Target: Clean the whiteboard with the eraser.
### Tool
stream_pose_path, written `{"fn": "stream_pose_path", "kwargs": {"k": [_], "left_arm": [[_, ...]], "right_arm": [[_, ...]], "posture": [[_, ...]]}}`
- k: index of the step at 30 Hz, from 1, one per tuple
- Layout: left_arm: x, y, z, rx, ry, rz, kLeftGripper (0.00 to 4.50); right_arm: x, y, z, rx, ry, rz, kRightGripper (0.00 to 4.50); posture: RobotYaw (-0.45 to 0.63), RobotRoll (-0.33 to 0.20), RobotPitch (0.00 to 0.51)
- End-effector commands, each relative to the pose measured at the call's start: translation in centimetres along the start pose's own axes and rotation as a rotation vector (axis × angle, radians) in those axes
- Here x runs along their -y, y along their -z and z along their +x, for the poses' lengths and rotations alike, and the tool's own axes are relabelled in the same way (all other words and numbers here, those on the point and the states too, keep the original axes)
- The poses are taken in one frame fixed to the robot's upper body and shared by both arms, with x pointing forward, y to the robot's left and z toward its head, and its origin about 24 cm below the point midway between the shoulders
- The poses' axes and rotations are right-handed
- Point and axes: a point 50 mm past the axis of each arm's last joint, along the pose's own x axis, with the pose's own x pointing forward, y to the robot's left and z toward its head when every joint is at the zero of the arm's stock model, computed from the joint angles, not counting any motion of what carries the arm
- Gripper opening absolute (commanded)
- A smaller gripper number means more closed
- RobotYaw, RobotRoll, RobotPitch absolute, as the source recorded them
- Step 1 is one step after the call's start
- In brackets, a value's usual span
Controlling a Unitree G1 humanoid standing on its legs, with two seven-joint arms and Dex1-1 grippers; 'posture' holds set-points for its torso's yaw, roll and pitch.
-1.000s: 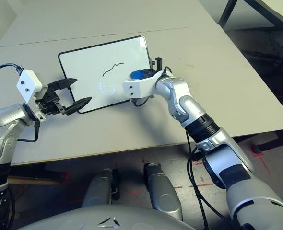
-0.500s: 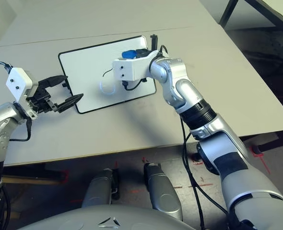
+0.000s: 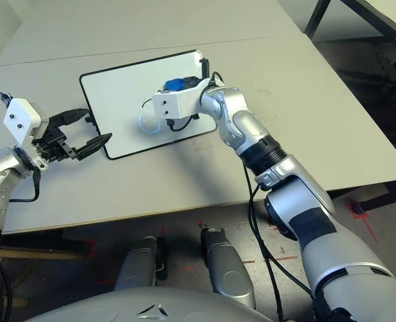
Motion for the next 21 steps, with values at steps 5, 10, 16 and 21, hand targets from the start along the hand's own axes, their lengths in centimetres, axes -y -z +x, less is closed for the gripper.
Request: {"fn": "stream_pose_path", "kwargs": {"k": [5,10,16,21], "left_arm": [[-0.2,-0.2,-0.8,-0.02,-0.019,0.013,4.5],[-0.2,-0.3,-0.8,-0.022,-0.019,0.014,4.5],[-0.1,-0.2,-0.6,-0.02,-0.017,0.012,4.5],[-0.1,-0.2,-0.5,-0.019,-0.017,0.009,4.5]], "right_arm": [[-1.6,-1.9,1.1,0.052,-0.06,-0.032,0.17],[-1.8,-3.7,1.2,0.116,-0.074,-0.054,0.17],[-2.1,-5.9,0.9,0.193,-0.093,-0.08,0.16],[-2.2,-6.6,0.6,0.226,-0.103,-0.098,0.16]], "posture": [[-0.01,0.0,0.147],[-0.01,0.0,0.148],[-0.01,0.0,0.147],[-0.01,0.0,0.144]]}}
